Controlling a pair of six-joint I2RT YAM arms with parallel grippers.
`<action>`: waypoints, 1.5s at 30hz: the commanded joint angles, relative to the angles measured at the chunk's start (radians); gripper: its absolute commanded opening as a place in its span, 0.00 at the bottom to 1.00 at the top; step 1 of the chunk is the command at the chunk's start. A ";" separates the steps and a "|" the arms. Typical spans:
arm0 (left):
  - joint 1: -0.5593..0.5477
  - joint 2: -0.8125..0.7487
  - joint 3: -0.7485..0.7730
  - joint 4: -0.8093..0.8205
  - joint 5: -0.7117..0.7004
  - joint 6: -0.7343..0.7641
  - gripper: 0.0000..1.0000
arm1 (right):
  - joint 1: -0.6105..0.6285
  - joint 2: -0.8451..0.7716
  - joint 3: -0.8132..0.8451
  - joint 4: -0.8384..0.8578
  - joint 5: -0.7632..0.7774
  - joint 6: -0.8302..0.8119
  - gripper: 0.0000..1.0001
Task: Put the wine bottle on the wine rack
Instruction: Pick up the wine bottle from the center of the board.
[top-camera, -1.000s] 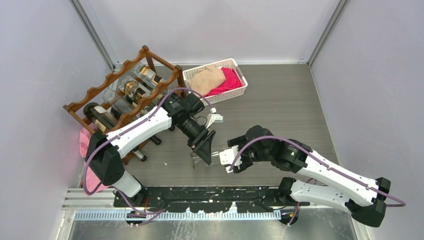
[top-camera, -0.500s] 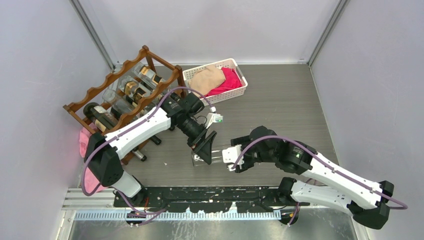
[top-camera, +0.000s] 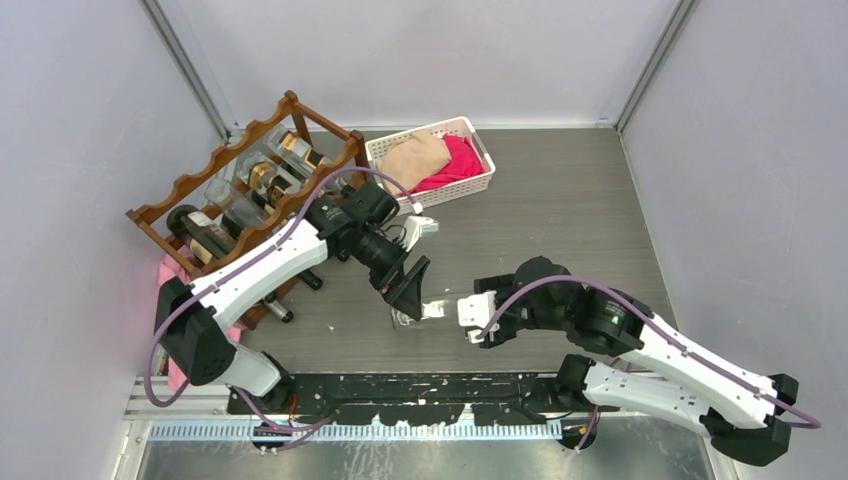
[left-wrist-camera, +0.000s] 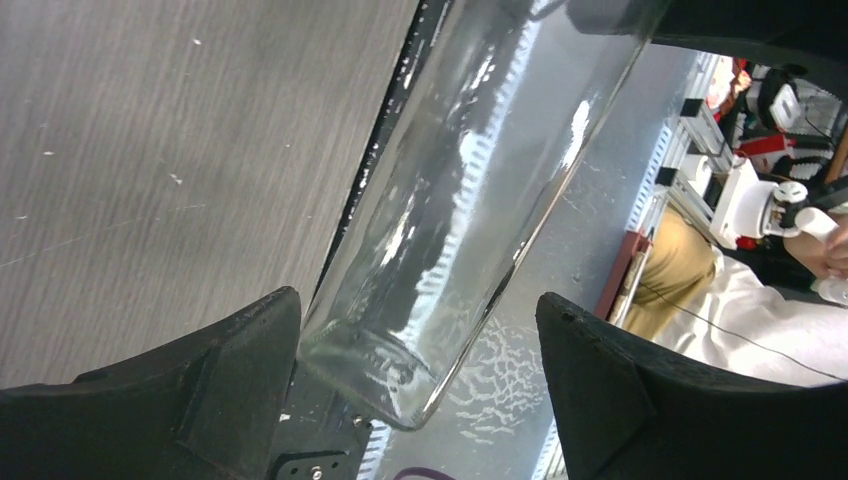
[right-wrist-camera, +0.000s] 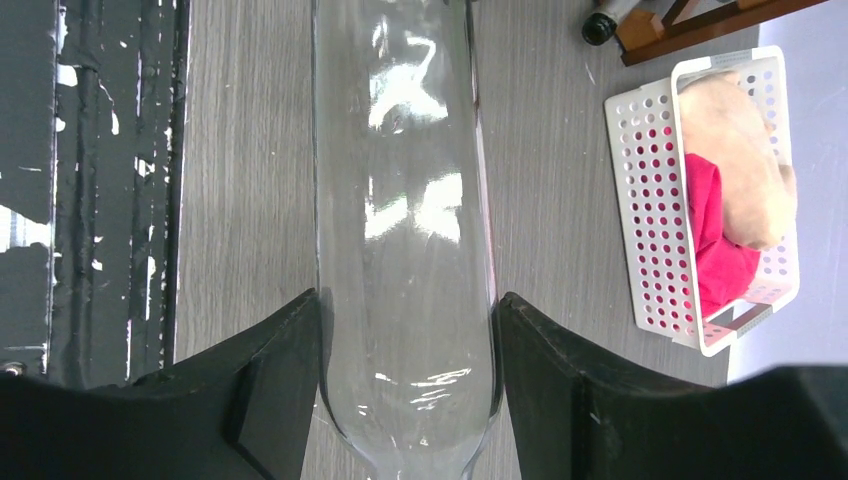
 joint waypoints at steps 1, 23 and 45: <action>0.010 -0.055 0.007 0.030 -0.067 -0.023 0.87 | 0.001 -0.057 0.015 0.069 0.018 0.042 0.01; 0.052 -0.500 -0.106 0.333 -0.441 -0.132 0.88 | 0.001 -0.199 -0.029 0.128 0.095 0.205 0.01; 0.052 -0.815 -0.098 0.481 -0.543 -0.274 1.00 | 0.000 -0.062 0.045 0.410 0.269 0.487 0.01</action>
